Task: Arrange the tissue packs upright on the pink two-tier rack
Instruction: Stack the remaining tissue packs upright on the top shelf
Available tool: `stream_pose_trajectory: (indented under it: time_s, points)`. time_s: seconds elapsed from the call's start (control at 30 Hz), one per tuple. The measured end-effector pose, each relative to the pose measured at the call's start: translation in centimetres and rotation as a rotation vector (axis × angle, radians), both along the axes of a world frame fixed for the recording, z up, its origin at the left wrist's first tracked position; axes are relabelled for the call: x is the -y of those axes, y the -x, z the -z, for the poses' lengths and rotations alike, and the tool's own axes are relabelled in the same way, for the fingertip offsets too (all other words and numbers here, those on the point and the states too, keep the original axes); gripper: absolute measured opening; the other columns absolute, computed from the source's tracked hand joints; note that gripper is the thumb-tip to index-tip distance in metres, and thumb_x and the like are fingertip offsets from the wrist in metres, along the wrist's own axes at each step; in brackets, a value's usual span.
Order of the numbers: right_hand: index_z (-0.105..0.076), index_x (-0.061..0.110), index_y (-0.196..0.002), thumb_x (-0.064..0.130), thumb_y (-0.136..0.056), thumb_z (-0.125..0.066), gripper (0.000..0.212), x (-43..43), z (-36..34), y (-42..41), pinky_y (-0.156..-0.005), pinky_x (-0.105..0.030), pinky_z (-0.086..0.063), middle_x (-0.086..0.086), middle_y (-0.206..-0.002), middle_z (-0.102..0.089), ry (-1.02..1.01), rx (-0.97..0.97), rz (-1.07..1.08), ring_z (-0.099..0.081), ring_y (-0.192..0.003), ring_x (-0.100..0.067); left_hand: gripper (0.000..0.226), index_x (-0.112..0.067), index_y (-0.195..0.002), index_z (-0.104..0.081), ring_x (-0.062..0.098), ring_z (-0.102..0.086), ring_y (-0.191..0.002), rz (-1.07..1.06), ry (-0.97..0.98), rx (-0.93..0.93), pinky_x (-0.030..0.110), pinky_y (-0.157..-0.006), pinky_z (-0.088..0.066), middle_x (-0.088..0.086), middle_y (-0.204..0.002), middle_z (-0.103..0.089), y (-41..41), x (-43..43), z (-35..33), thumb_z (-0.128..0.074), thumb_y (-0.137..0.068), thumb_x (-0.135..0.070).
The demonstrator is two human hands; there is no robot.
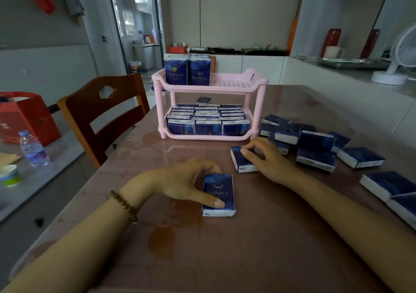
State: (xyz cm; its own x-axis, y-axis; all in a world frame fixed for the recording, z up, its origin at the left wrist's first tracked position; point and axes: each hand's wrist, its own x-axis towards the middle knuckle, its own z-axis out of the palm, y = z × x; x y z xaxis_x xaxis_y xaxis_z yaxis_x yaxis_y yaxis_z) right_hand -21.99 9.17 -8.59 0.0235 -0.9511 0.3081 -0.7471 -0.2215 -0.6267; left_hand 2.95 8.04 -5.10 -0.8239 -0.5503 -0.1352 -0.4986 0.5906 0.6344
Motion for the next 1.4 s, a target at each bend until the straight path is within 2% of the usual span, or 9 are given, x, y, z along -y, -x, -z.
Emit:
stream_pose_trajectory:
  time_s: [0.1, 0.3, 0.47, 0.7, 0.8, 0.87, 0.93, 1.2, 1.4]
  points:
    - [-0.054, 0.022, -0.105, 0.035, -0.090, -0.056, 0.021, -0.1, -0.2, -0.1, -0.096, -0.034, -0.042, -0.002, -0.113, -0.058, -0.101, 0.070, -0.008, -0.054, -0.107, -0.017, 0.041, -0.018, -0.107, -0.050, 0.013, -0.064, -0.098, -0.016, -0.093, -0.110, 0.031, -0.084, -0.055, -0.004, -0.108, -0.065, 0.0, -0.1, 0.2, -0.076, -0.077, -0.025]
    - [-0.044, 0.028, -0.130, 0.033, -0.082, -0.068, 0.054, -0.8, -1.1, 0.2, -0.083, -0.014, -0.036, 0.015, -0.122, -0.046, -0.112, 0.164, -0.001, -0.044, -0.108, -0.003, 0.035, -0.019, -0.111, -0.060, 0.014, -0.067, -0.092, -0.140, 0.051, -0.306, 0.033, -0.079, -0.056, -0.002, -0.103, -0.069, -0.7, 1.5, 0.9, -0.074, -0.079, -0.024]
    - [-0.062, 0.030, -0.114, 0.021, -0.074, -0.076, 0.043, -1.3, -1.8, 0.2, -0.078, -0.013, -0.052, 0.007, -0.117, -0.059, -0.143, 0.318, -0.098, -0.060, -0.103, -0.003, 0.039, -0.024, -0.113, -0.064, 0.031, -0.067, -0.087, -0.170, 0.127, -0.446, 0.046, -0.076, -0.056, 0.003, -0.103, -0.071, -0.9, 1.9, 0.8, -0.072, -0.077, -0.038]
    - [-0.061, 0.021, -0.115, 0.007, -0.085, -0.064, 0.033, -1.3, -3.6, -0.6, -0.072, -0.007, -0.049, 0.018, -0.112, -0.059, -0.082, 0.370, -0.197, -0.055, -0.096, 0.020, 0.031, -0.033, -0.113, -0.061, 0.024, -0.063, -0.073, -0.260, 0.229, -0.538, 0.031, -0.067, -0.057, 0.000, -0.103, -0.068, -1.4, 3.1, 0.0, -0.066, -0.082, -0.031]
    - [-0.060, 0.026, -0.107, 0.007, -0.082, -0.067, 0.032, -0.3, -5.3, -1.0, -0.081, -0.014, -0.052, 0.011, -0.109, -0.065, -0.009, 0.394, -0.220, -0.061, -0.098, 0.009, 0.029, -0.023, -0.107, -0.056, 0.027, -0.063, -0.075, -0.366, 0.203, -0.676, 0.039, -0.067, -0.058, 0.003, -0.105, -0.065, -1.7, 4.0, -1.7, -0.067, -0.081, -0.027]
    - [-0.061, 0.025, -0.104, 0.008, -0.081, -0.068, 0.030, 0.6, -6.8, -1.4, -0.083, -0.021, -0.054, 0.009, -0.111, -0.066, 0.036, 0.408, -0.224, -0.062, -0.103, 0.001, 0.020, -0.015, -0.099, -0.053, 0.024, -0.062, -0.073, -0.388, 0.191, -0.761, 0.029, -0.059, -0.056, 0.002, -0.099, -0.064, -2.0, 4.7, -3.5, -0.066, -0.083, -0.017]
    - [-0.060, 0.019, -0.101, 0.007, -0.080, -0.068, 0.026, 1.6, -8.6, -1.9, -0.079, -0.023, -0.056, 0.006, -0.108, -0.066, 0.079, 0.450, -0.233, -0.063, -0.100, -0.004, 0.015, -0.018, -0.094, -0.053, 0.011, -0.060, -0.068, -0.384, 0.287, -0.743, 0.020, -0.057, -0.050, 0.001, -0.099, -0.064, -2.4, 5.5, -5.5, -0.065, -0.084, -0.017]
    - [-0.058, 0.023, -0.095, 0.009, -0.078, -0.071, 0.025, 5.5, -15.5, -4.3, -0.076, -0.010, -0.051, 0.012, -0.099, -0.064, 0.300, 0.394, -0.271, -0.061, -0.090, 0.008, 0.027, -0.024, -0.103, -0.059, 0.026, -0.067, -0.087, -0.400, 0.539, -0.704, 0.050, -0.075, -0.057, 0.001, -0.104, -0.066, -4.4, 9.7, -12.5, -0.066, -0.083, -0.039]
    - [-0.055, 0.019, -0.104, 0.012, -0.080, -0.070, 0.029, 8.7, -18.4, -5.2, -0.071, -0.001, -0.046, 0.021, -0.102, -0.058, 0.377, 0.315, -0.224, -0.055, -0.095, 0.008, 0.022, -0.026, -0.106, -0.060, 0.021, -0.064, -0.082, -0.439, 0.611, -0.639, 0.036, -0.071, -0.057, -0.001, -0.103, -0.064, -4.5, 12.9, -14.3, -0.064, -0.085, -0.033]
